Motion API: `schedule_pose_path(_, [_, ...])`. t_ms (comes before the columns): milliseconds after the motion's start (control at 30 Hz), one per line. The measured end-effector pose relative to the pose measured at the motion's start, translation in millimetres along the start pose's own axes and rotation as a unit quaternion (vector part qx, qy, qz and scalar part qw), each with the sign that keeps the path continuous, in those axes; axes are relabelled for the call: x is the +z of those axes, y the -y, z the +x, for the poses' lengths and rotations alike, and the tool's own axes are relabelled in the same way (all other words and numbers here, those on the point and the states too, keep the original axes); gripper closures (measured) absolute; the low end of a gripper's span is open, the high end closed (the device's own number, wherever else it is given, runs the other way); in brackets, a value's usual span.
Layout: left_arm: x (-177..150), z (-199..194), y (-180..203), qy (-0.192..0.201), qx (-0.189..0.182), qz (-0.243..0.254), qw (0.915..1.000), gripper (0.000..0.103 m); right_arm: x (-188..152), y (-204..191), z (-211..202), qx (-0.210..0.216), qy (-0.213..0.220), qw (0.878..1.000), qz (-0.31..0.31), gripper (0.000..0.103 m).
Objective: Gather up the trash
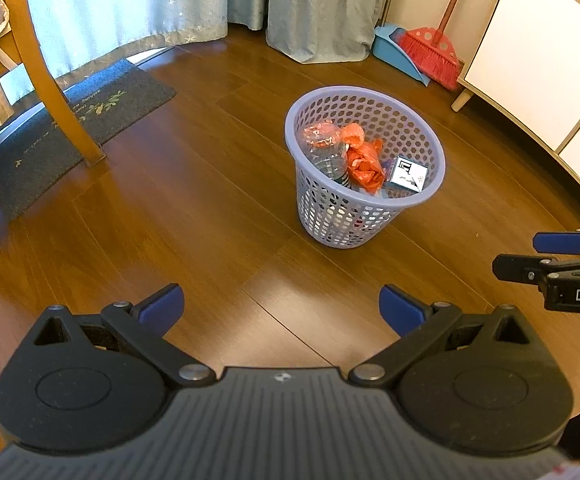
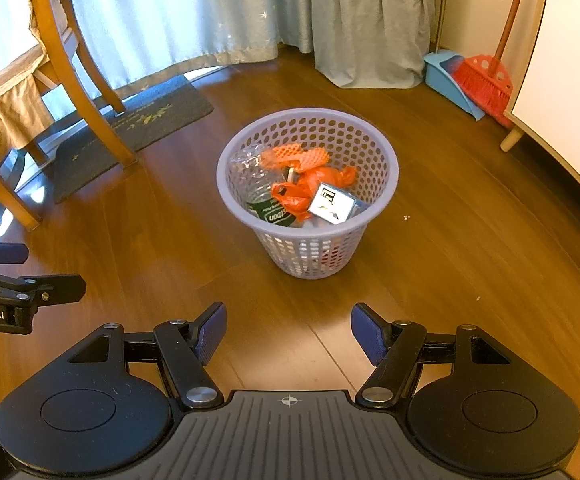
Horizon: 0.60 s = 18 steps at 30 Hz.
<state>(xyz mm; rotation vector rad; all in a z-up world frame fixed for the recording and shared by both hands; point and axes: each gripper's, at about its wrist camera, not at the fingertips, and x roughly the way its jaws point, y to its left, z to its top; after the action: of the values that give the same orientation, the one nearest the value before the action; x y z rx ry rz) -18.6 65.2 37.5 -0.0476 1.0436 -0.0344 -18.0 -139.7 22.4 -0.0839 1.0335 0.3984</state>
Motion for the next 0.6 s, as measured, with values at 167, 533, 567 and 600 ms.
schedule_pose_path(167, [-0.6,1.6,1.5,-0.002,0.003,0.003,1.0,0.001,0.4,-1.3,0.6,0.002,-0.001,1.0,0.001,0.037])
schedule_pose_path(533, [-1.6,3.3,1.3,-0.004,0.004,0.004,1.0,0.001,1.0,-3.1,1.3,0.001,-0.002,1.0,-0.001,0.037])
schedule_pose_path(567, [-1.6,3.3,1.2,-0.004,0.003,0.003,1.0,0.001,1.2,-2.8,1.6,0.002,-0.003,1.0,-0.001,0.037])
schedule_pose_path(600, [-1.8,3.5,1.0,-0.004,0.003,0.003,1.0,0.001,1.3,-3.3,1.6,0.003,-0.003,1.0,0.0,0.037])
